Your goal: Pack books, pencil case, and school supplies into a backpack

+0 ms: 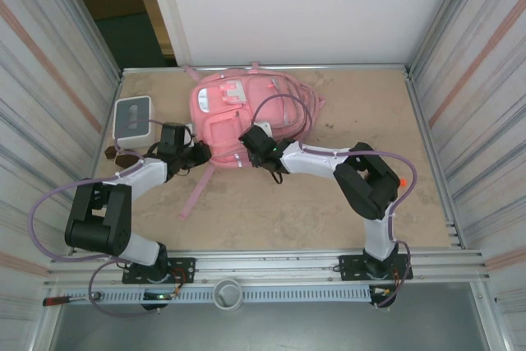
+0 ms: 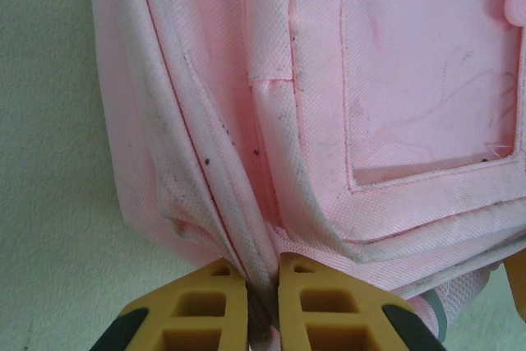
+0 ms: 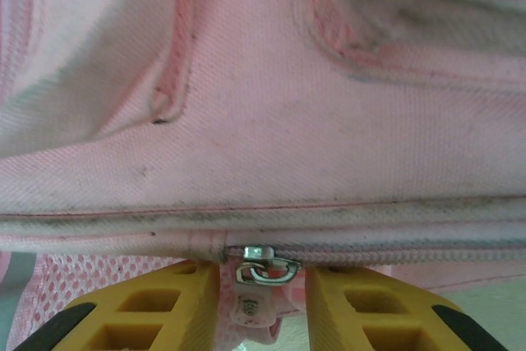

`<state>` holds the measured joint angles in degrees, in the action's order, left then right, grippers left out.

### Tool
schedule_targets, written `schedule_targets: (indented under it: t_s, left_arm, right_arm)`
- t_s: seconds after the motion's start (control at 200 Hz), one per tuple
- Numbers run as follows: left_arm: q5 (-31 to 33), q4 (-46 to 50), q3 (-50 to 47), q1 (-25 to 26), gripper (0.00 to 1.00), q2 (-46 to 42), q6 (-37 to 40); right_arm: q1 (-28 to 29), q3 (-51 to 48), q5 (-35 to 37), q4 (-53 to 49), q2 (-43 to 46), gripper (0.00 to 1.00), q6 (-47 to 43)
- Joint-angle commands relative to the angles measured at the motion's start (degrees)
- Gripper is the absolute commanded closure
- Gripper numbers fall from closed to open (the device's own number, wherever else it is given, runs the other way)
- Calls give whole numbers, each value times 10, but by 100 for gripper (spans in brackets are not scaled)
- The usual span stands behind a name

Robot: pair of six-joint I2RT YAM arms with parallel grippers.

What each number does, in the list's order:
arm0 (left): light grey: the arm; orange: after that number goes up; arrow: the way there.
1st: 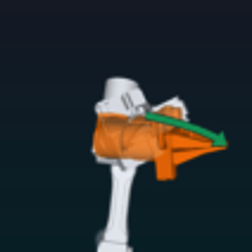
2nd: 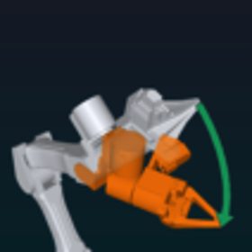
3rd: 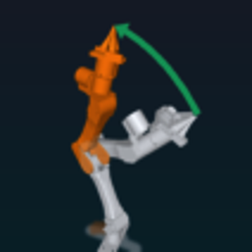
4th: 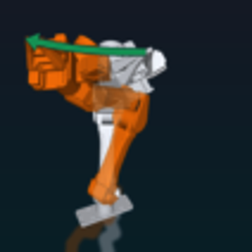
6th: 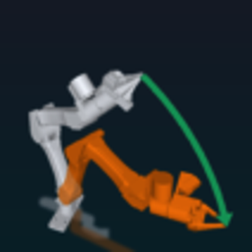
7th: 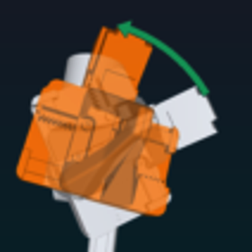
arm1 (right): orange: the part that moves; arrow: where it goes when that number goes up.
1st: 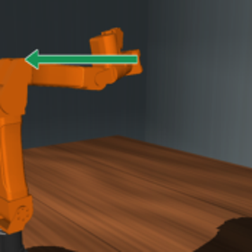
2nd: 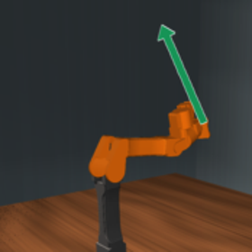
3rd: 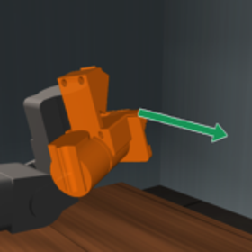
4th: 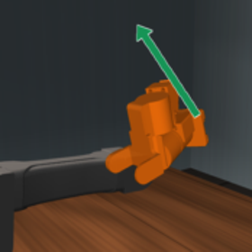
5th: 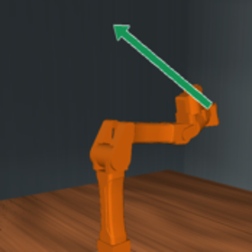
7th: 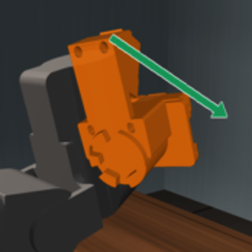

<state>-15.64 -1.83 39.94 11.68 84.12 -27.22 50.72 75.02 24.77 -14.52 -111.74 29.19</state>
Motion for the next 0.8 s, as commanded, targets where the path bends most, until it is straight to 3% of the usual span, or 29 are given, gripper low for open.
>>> schedule_targets:
  t_s: [0.0,0.571,0.797]
  left_arm:
    - [-39,-19,-6,5,90,9,23]
    - [-49,-24,-7,5,90,14,21]
    - [-49,-25,-7,5,90,15,20]
  right_arm:
    - [15,35,88,-61,-22,69,-18]
    - [25,70,137,-110,-70,65,9]
    - [27,72,152,-100,-63,71,-4]
